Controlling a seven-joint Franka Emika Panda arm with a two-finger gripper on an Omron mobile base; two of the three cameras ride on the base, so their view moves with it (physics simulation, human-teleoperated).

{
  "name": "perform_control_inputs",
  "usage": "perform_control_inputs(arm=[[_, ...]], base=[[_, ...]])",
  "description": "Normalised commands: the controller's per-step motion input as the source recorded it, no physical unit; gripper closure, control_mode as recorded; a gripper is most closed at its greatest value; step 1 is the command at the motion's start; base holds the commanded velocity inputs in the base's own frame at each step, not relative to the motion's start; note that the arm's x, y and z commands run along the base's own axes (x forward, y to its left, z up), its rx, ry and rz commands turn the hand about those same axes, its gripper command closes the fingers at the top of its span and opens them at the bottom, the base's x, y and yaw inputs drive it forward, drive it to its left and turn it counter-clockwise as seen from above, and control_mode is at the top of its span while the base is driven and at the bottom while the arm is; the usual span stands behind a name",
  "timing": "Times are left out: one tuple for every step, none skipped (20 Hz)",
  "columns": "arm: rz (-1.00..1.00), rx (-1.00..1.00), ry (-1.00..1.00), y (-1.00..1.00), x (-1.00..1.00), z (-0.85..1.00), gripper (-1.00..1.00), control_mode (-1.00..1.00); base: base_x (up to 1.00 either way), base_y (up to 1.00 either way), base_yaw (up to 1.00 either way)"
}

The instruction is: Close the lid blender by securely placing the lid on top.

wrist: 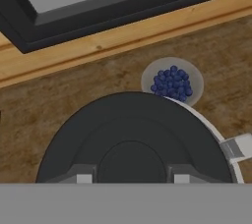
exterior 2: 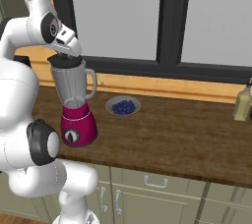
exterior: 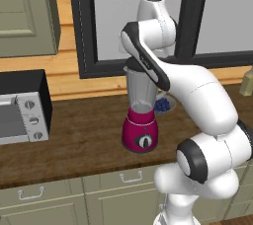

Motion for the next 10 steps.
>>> perform_control_inputs(arm=[[0.00,0.00,0.00,-0.04,0.06,-0.05,1.00,-1.00],[0.00,0.00,0.00,-0.04,0.04,-0.06,1.00,-1.00],[0.00,0.00,-0.01,-0.04,0.03,-0.10,1.00,-1.00],[0.00,0.00,-0.03,-0.04,0.01,-0.14,1.00,-1.00],[0.00,0.00,-0.04,-0.07,0.00,-0.16,1.00,-1.00],[0.00,0.00,-0.05,-0.10,0.00,-0.19,1.00,-1.00],[0.00,0.00,-0.05,-0.11,0.00,-0.21,1.00,-1.00],[0.00,0.00,-0.07,-0.16,0.00,-0.25,1.00,-1.00],[0.00,0.00,-0.06,-0.16,0.00,-0.26,1.00,-1.00],[0.00,0.00,-0.06,-0.16,0.00,-0.26,1.00,-1.00]], base=[[0.00,0.00,0.00],[0.00,0.00,0.00],[0.00,0.00,0.00],[0.00,0.00,0.00],[0.00,0.00,0.00],[0.00,0.00,0.00],[0.00,0.00,0.00],[0.00,0.00,0.00],[0.00,0.00,0.00],[0.00,0.00,0.00]])
